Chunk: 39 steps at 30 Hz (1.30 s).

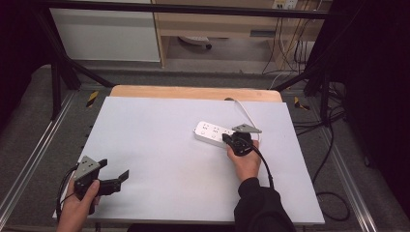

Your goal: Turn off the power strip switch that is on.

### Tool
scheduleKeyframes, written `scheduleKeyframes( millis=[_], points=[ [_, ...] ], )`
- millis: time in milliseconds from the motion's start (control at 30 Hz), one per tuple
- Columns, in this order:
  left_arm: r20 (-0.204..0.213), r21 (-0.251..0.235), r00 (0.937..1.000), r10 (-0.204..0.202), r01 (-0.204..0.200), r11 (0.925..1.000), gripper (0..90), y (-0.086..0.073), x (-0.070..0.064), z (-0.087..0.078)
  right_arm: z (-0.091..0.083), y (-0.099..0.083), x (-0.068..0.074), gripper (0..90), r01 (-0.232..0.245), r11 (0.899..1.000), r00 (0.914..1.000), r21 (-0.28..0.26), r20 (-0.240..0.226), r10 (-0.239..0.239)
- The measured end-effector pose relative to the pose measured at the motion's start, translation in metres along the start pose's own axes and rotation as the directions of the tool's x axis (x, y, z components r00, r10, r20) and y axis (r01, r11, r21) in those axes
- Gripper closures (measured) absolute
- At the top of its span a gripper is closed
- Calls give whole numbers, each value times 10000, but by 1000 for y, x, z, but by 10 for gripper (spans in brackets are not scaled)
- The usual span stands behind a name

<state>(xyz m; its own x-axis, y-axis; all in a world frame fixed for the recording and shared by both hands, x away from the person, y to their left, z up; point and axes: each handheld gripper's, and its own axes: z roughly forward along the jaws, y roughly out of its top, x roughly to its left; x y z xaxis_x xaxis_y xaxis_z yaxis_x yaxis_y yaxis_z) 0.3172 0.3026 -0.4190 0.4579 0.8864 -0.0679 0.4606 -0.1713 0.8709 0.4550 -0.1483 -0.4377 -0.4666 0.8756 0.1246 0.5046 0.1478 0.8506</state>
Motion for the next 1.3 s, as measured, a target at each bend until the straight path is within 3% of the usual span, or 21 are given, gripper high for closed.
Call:
scheduleKeyframes(
  millis=[233, 333, 400, 500, 600, 767, 933, 1133, 1300],
  points=[
    [-14, -24, 10000, 1, -1, 10000, 70, 0, 0, 0, -9, 7, -4, 900, -134, 9997, 9999, -181, 32, 134],
    [-10, -20, 10000, 6, -6, 10000, 70, 0, 0, 0, -12, 9, -8, 742, -357, 9989, 9993, -314, -139, 353],
    [-9, -12, 10000, 8, -8, 10000, 70, 0, 0, 0, -15, 11, -9, 703, -243, 9988, 9997, -421, -82, 239],
    [-6, 15, 10000, 0, 0, 10000, 70, 0, 0, 0, -17, 15, -10, 503, -64, 9978, 9997, -657, -239, 48],
    [-20, 12, 10000, 16, -16, 10000, 70, 0, 0, 0, -18, 20, -10, 369, -20, 9990, 9997, -446, -264, 9],
    [-22, -10, 10000, -1, 1, 10000, 70, 0, 0, 0, -21, 28, -13, 253, -46, 9999, 9989, -167, -473, 38],
    [-4, 11, 10000, -5, 5, 10000, 70, 0, 0, 0, -25, 34, -16, 192, -137, 9999, 9991, 0, -391, 137],
    [-12, 18, 10000, 11, -11, 10000, 70, 0, -1, 0, -34, 35, -20, 84, -113, 9999, 9981, 103, -610, 119],
    [-10, 13, 10000, -19, 19, 10000, 70, 0, -1, 0, -43, 35, -23, 69, -126, 9999, 9990, 48, -423, 128]
  ],
)
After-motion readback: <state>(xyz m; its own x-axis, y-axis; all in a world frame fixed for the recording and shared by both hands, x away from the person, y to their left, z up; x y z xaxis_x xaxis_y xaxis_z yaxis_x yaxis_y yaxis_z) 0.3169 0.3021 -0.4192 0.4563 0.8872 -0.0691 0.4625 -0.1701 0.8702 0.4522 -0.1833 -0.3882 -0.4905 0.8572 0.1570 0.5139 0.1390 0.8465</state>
